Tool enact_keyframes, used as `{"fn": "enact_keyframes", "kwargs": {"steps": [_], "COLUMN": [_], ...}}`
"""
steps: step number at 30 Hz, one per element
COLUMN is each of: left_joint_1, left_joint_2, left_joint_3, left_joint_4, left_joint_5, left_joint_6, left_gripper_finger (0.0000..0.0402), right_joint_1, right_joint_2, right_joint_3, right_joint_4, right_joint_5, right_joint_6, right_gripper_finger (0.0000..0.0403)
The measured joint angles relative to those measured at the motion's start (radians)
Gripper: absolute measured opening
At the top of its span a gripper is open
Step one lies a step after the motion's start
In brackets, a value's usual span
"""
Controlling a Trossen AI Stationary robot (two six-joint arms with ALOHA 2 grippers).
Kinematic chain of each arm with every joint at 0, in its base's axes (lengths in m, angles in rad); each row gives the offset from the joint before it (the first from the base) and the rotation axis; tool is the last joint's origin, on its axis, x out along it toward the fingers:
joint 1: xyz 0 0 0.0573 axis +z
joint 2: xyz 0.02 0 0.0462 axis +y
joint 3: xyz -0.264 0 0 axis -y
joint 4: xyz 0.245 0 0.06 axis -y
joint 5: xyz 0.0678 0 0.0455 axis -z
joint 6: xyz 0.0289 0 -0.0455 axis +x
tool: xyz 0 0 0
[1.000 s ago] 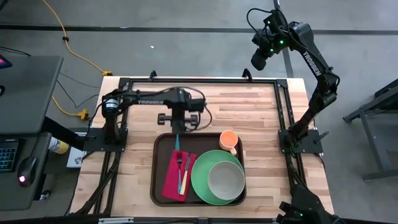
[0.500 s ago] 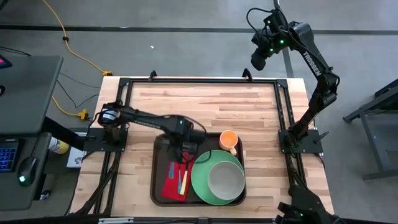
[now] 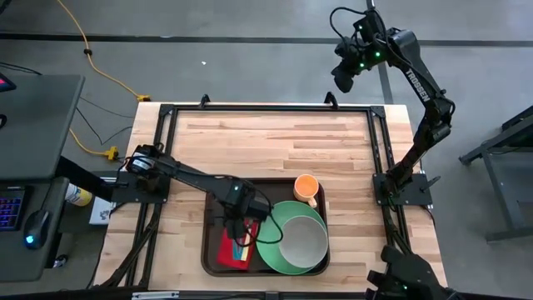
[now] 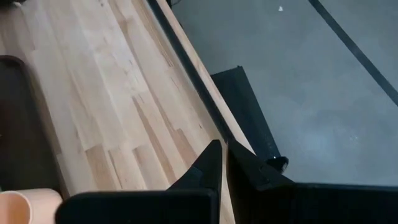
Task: Set up tray
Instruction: Put the blue spoon to the left of the blue fork on the red napkin on the brown serving tray
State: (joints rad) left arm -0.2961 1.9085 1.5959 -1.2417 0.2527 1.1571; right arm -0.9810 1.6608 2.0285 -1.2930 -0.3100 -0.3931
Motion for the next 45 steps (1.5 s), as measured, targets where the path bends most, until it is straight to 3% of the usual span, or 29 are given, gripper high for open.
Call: {"fn": "enact_keyframes", "kwargs": {"steps": [7, 12, 20, 45], "left_joint_1": [-0.048, -0.059, -0.058, -0.058], "left_joint_2": [-0.001, 0.0, 0.0, 0.012], "left_joint_3": [-0.127, -0.205, -0.242, -0.311], "left_joint_4": [0.084, 0.101, 0.189, 0.317], "left_joint_5": [-0.002, -0.07, -0.126, -0.086], "left_joint_6": [-0.072, -0.086, 0.023, 0.173], "left_gripper_finger": [0.0012, 0.0012, 0.0012, 0.0012], "right_joint_1": [0.0, 0.0, 0.0, 0.0], "right_joint_2": [0.0, 0.0, 0.0, 0.0], "right_joint_3": [0.0, 0.0, 0.0, 0.0], "right_joint_4": [0.012, 0.013, 0.019, 0.027], "right_joint_5": [-0.047, -0.048, -0.049, -0.041], "right_joint_6": [0.0, 0.0, 0.0, 0.01], "right_gripper_finger": [0.0, 0.0, 0.0, 0.0]}}
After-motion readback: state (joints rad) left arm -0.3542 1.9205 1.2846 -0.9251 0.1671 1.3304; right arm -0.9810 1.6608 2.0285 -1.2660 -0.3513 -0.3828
